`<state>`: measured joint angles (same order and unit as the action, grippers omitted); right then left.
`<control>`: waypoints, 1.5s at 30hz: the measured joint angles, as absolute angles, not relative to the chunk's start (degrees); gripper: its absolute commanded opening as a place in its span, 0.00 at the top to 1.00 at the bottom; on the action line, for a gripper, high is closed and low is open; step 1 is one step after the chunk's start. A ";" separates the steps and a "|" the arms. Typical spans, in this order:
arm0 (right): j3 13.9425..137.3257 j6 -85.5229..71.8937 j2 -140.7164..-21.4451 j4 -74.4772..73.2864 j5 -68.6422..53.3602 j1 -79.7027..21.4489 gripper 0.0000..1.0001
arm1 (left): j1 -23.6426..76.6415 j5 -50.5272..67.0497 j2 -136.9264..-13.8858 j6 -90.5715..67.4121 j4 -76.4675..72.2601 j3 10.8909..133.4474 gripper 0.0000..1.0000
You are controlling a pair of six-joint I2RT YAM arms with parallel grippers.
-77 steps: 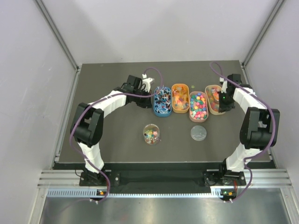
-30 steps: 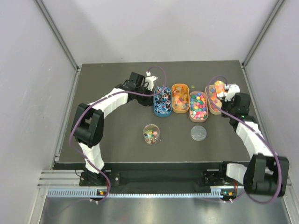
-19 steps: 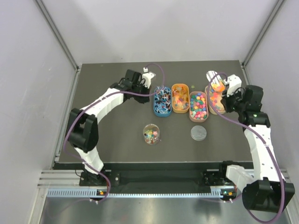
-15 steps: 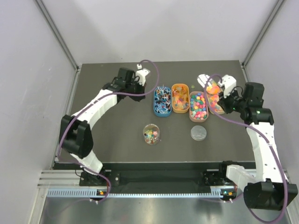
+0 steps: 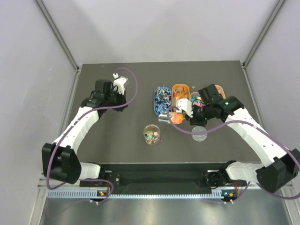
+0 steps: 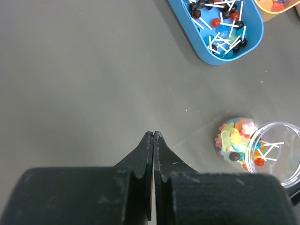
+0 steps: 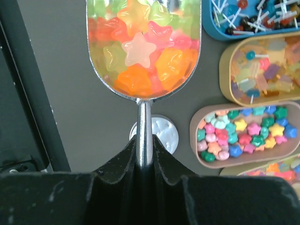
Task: Pack the candies
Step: Place the fake candies in the packing bottle.
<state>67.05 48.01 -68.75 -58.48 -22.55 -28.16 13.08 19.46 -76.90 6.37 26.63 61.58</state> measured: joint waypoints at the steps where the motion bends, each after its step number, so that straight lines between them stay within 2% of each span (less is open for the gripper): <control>1: 67.64 48.03 -69.69 -58.59 -21.69 -29.65 1.00 | 12.80 19.68 -75.94 6.07 26.68 60.86 1.00; 10: 69.60 49.98 -78.78 -59.79 -14.11 -40.77 1.00 | 10.02 19.84 -71.46 4.78 26.41 58.43 1.00; 21: 76.64 50.61 -86.13 -62.04 -4.84 -44.18 1.00 | 8.86 20.18 -66.46 3.14 25.91 54.39 1.00; 35: 80.12 50.89 -86.96 -66.74 4.25 -48.49 1.00 | 8.86 22.31 -66.28 1.89 22.96 53.45 1.00; 40: 80.95 48.31 -86.37 -66.78 5.10 -48.53 1.00 | 8.99 30.52 -68.69 -0.67 22.26 54.83 1.00; 45: 84.82 45.12 -86.21 -66.30 4.36 -48.53 1.00 | 12.80 40.10 -73.84 -5.45 21.26 62.48 1.00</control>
<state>84.82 45.12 -86.21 -66.30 4.36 -48.53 12.80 40.10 -73.84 -5.45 21.26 62.48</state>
